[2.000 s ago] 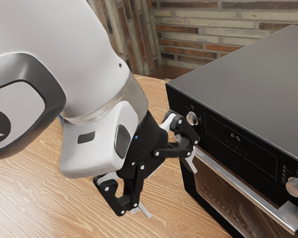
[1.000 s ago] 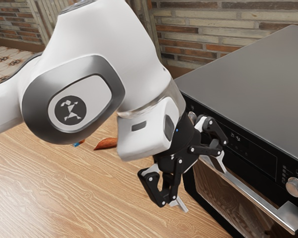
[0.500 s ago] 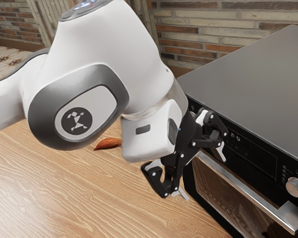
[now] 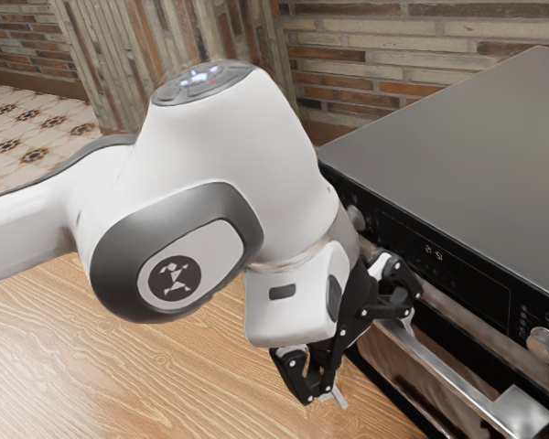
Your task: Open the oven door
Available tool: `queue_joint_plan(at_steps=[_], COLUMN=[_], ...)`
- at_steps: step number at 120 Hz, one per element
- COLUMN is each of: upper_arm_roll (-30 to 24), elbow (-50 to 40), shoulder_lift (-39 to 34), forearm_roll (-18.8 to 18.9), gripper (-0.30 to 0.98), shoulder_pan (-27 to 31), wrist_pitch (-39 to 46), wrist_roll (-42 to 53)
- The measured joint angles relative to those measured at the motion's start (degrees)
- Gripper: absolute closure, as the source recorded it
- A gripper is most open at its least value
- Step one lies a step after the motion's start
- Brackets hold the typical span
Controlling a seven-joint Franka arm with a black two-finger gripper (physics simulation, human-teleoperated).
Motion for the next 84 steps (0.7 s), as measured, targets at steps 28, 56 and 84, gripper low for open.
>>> queue_joint_plan(at_steps=[28, 56, 84], upper_arm_roll=[3.7, 19.8, 20.2], elbow=[28.0, 46.6, 40.0], shoulder_lift=[-29.3, 16.5, 22.4], forearm_roll=[7.5, 11.8, 11.2], gripper=[0.07, 0.02, 0.01], shoulder_pan=[0.9, 13.3, 7.9], wrist_pitch=[-18.4, -32.9, -34.2], wrist_roll=[-5.8, -27.6, -44.2])
